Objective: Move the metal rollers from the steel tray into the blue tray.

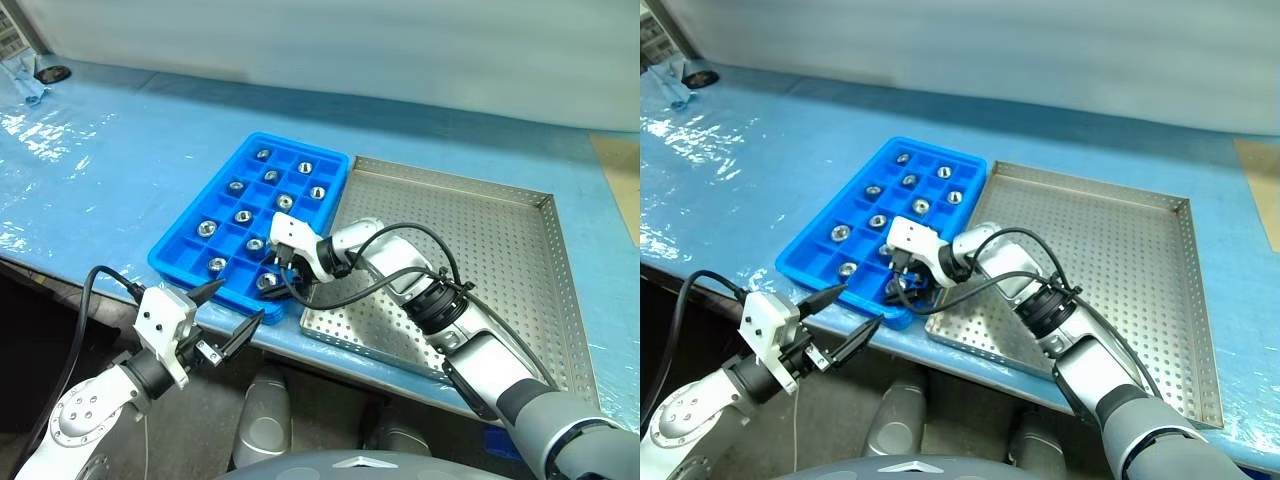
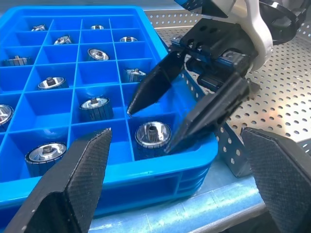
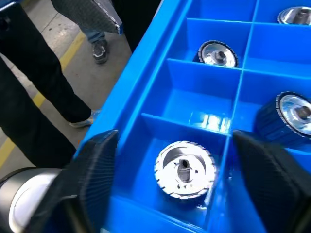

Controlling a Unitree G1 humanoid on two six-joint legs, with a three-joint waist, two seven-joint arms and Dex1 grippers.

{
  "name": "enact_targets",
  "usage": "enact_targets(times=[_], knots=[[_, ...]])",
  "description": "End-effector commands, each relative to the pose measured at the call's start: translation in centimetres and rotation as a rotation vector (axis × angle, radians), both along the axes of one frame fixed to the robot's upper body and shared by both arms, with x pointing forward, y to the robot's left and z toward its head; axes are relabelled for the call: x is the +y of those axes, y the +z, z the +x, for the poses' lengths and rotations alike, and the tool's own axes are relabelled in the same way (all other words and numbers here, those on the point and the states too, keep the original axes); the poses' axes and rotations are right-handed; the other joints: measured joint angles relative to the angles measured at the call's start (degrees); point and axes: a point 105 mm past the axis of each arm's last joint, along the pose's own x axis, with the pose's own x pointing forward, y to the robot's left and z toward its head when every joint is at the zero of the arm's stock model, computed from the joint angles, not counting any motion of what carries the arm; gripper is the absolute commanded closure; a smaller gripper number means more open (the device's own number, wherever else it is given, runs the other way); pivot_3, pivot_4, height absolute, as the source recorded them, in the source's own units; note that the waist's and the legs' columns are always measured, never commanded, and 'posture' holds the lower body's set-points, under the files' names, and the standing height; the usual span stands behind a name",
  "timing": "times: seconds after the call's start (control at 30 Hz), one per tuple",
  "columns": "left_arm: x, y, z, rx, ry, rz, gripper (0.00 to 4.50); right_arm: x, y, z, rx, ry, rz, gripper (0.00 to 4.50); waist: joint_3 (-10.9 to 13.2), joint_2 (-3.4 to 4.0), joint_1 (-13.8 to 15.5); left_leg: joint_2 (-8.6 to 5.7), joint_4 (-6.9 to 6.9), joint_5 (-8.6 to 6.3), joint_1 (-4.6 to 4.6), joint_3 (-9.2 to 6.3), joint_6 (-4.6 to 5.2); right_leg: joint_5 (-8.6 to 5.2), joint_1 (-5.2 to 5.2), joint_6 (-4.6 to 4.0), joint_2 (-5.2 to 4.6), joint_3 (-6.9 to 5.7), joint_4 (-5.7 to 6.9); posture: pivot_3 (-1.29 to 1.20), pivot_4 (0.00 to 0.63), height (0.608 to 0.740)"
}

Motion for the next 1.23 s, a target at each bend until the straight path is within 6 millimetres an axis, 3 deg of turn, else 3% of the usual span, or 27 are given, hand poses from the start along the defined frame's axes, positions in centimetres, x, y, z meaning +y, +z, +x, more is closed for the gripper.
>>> enact_targets(times=[0.03, 0.23, 0.4, 0.77, 0.97, 1.23], knots=[[-0.5, 0.5, 0.5, -0.025, -0.019, -0.019, 0.0, -0.3, 1.4, 0.7, 0.007, -0.024, 0.083, 0.19, 0.0, 0.0, -0.1, 0.0, 0.01, 0.0, -0.01, 0.0, 0.0, 0.0, 0.0, 0.0, 0.0, 0.0, 0.01, 0.47, 0.15, 0.74], [-1.5, 1.0, 3.1, -0.068, -0.084, -0.034, 0.0, -2.5, 4.3, 3.1, -0.04, -0.191, 0.272, 0.19, 0.0, 0.0, -0.9, 0.01, 0.11, 0.07, 0.02, 0.01, -0.11, 0.02, -0.02, -0.02, 0.0, 0.01, 0.25, 0.33, 0.15, 0.74], [-2.7, 1.6, 6.1, -0.121, -0.157, -0.041, 0.0, -6.1, 4.3, 4.3, -0.152, -0.351, 0.309, 0.19, 0.0, -0.01, -3.5, 0.01, 0.34, 0.12, 0.01, 0.01, -0.2, 0.04, 0.06, -0.02, -0.02, -0.01, 0.39, 0.19, 0.15, 0.74], [-6.3, 2.3, 10.3, -0.151, -0.384, -0.079, 0.0, -13.2, 5.7, 3.0, -0.174, -0.618, 0.425, 0.19, -0.1, -0.06, -12.8, 0.01, 0.86, 0.22, 0.0, 0.09, -0.34, 0.35, 0.11, -0.33, 0.01, -0.15, 0.43, -0.07, 0.15, 0.74], [-8.1, 2.3, 11.7, -0.165, -0.463, -0.091, 0.0, -16.7, 4.5, 2.1, -0.219, -0.76, 0.366, 0.09, -0.1, -0.06, -14.5, 0.0, 0.89, 0.2, 0.03, 0.13, -0.29, 0.36, 0.18, -0.34, 0.0, -0.15, 0.4, -0.13, 0.15, 0.74], [-8.0, 2.4, 13.6, -0.201, -0.487, -0.075, 0.0, -19.0, 3.3, 0.9, -0.22, -0.852, 0.367, 0.09, -0.1, -0.05, -14.9, -0.01, 0.96, 0.14, 0.08, 0.16, -0.18, 0.37, 0.26, -0.34, -0.02, -0.14, 0.37, -0.17, 0.15, 0.74]])
